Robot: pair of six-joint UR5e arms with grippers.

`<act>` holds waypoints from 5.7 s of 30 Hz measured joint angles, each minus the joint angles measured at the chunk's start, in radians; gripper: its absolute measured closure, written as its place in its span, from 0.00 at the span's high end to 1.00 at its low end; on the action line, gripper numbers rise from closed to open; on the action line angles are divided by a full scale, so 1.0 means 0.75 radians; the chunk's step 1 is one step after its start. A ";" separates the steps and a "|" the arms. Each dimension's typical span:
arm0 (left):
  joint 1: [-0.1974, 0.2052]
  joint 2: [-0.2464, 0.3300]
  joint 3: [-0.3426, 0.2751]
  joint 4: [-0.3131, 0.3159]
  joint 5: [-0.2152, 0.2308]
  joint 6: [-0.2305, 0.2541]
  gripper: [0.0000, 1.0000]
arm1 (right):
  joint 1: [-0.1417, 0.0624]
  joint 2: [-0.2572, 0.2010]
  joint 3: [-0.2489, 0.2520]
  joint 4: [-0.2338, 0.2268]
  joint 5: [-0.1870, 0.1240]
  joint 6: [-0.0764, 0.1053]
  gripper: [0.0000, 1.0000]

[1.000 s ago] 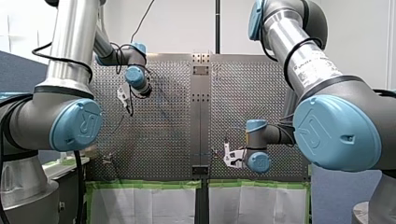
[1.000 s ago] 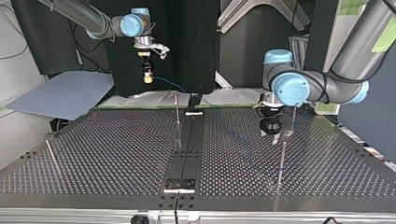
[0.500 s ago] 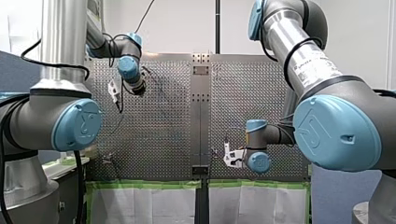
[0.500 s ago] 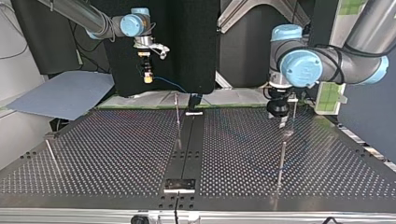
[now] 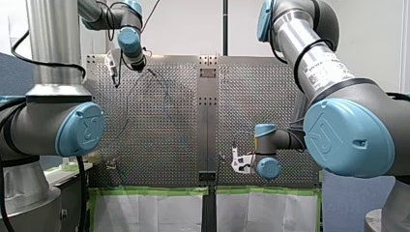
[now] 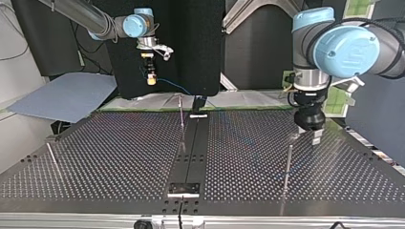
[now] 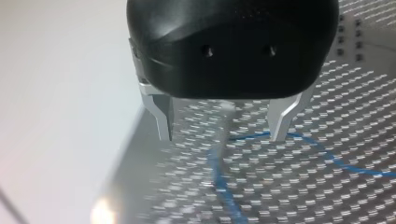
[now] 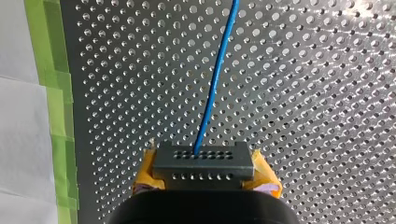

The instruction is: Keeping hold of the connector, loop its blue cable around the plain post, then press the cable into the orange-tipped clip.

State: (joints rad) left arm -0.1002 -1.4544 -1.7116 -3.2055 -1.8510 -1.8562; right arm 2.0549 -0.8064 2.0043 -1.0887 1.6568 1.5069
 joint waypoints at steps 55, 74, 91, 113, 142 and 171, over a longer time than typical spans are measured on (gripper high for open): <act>-0.065 -0.104 0.370 -0.688 -0.041 0.281 1.00 | 0.000 0.000 -0.012 0.022 -0.039 0.013 0.00; -0.095 -0.102 0.370 -0.765 -0.092 0.263 1.00 | 0.001 0.000 -0.013 0.020 -0.042 0.016 0.00; -0.119 -0.097 0.370 -0.766 -0.133 0.254 1.00 | 0.005 0.000 -0.012 0.020 -0.041 0.018 0.00; -0.176 -0.089 0.370 -0.622 0.017 0.347 1.00 | 0.010 0.000 -0.032 0.060 -0.041 0.013 0.00; -0.314 -0.349 0.371 -0.247 -0.047 0.425 1.00 | 0.021 0.000 -0.033 0.029 -0.041 0.014 0.00; -0.331 -0.548 0.425 0.123 -0.210 0.611 1.00 | 0.031 0.000 -0.033 0.026 -0.049 0.012 0.00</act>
State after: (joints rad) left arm -0.3488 -1.8657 -1.3926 -3.1136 -2.0084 -1.3982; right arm 2.0778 -0.8063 1.9798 -1.0689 1.6201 1.5156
